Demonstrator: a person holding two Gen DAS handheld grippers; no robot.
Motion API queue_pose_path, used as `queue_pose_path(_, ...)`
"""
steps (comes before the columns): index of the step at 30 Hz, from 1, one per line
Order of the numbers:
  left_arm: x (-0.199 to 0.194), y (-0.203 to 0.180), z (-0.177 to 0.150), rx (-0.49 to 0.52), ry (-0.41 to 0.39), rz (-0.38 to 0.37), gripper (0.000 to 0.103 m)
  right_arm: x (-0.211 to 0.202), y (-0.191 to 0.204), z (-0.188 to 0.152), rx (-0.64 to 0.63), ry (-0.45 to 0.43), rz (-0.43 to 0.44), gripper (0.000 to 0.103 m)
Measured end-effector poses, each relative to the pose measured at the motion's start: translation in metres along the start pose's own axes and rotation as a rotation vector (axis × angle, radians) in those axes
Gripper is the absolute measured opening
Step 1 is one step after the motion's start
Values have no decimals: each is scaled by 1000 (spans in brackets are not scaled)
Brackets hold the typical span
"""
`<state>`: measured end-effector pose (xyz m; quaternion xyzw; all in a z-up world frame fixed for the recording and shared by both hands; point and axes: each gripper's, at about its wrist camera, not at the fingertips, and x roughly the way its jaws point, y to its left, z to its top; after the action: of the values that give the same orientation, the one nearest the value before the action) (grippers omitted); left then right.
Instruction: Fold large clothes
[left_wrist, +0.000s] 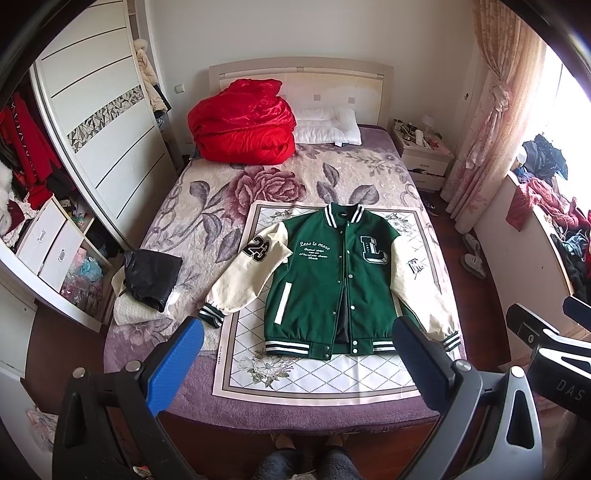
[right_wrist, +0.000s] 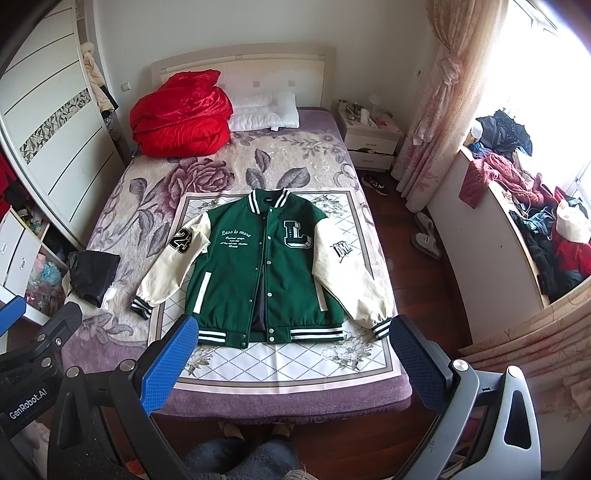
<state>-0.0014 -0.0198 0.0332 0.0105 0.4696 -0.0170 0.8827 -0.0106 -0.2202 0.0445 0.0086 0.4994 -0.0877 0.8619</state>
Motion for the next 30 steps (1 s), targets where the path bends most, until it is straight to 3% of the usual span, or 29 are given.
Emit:
queue_pose_path(23, 2, 4, -4, -3, 1, -7, 103, -13, 2, 10, 1, 8, 0, 103)
queue_pose_path(27, 19, 12, 4, -10, 4, 8, 103, -4, -9, 24, 38, 14, 8, 103)
queue_pose_path(30, 53, 25, 10, -16, -11, 58, 103, 30, -16, 25, 94, 47, 14, 103)
